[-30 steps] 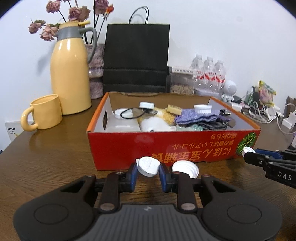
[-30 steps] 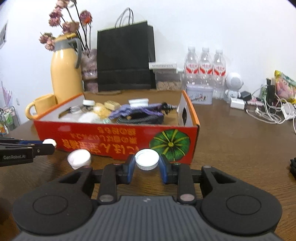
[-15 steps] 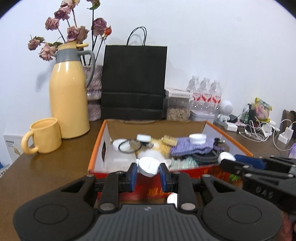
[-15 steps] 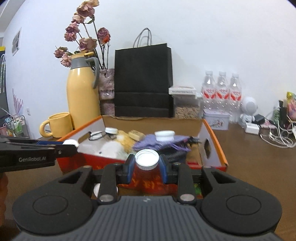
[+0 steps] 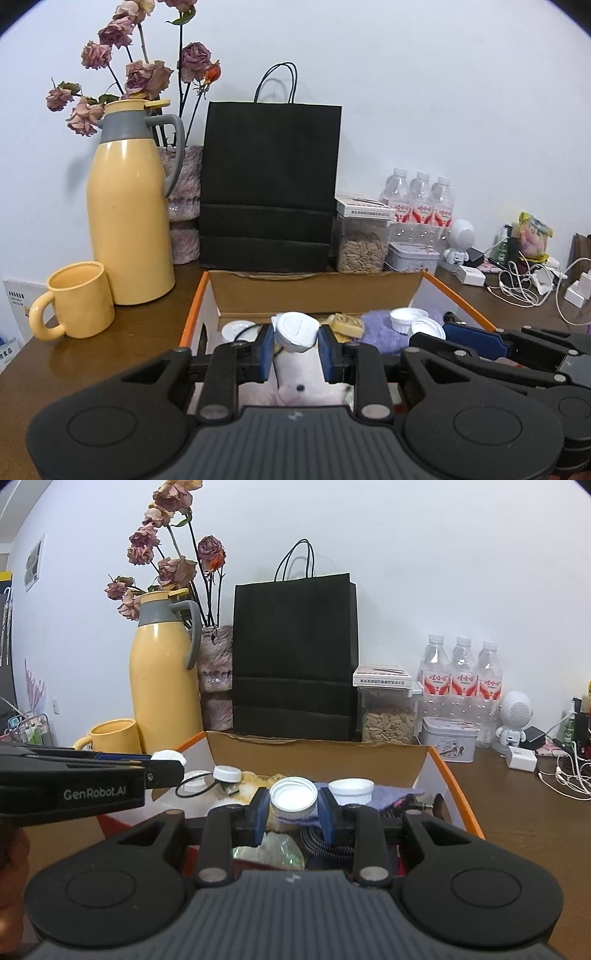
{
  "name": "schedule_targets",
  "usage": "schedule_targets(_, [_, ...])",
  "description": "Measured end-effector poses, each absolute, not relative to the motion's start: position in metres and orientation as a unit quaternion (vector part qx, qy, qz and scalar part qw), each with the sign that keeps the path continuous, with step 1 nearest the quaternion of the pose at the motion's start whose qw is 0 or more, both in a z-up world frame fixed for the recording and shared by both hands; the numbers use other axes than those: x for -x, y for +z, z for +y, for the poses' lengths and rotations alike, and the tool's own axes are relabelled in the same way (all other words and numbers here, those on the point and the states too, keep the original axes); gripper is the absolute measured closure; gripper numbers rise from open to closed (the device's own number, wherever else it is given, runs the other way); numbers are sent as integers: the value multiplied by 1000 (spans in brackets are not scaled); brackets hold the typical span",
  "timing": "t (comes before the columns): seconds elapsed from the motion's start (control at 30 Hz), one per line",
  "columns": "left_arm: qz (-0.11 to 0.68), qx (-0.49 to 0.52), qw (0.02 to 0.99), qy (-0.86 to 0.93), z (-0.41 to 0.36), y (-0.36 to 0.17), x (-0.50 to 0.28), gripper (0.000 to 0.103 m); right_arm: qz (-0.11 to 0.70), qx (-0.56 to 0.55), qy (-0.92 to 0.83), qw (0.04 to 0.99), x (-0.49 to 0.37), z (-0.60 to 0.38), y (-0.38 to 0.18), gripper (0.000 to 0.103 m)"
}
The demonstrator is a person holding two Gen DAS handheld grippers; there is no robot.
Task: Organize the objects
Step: 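Carry both white caps into the box and open both tools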
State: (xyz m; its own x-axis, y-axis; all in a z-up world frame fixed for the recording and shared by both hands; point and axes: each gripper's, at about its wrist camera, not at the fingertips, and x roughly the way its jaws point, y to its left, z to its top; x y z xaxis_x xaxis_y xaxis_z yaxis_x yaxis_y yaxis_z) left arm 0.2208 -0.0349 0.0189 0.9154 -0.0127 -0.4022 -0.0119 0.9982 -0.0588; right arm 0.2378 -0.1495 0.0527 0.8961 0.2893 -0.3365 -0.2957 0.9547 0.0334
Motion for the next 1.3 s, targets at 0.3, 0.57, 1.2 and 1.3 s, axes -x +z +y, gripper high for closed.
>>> schedule_targets(0.3, [208,37,977,14,-26,18,-253,79,171,2,147,974,-266,-145,50,74])
schedule_targets(0.57, [209,35,977,18,-23,13,-267,79,178,0,139,974,-276,-148,43,74])
schedule_targets(1.2, [177,24,983,34,-24,13,-255,0,164,21,108,980,-266,-153,43,0])
schedule_targets(1.3, [178,26,983,34,-24,13,-255,0,169,20,109,979,-266,-154,43,0])
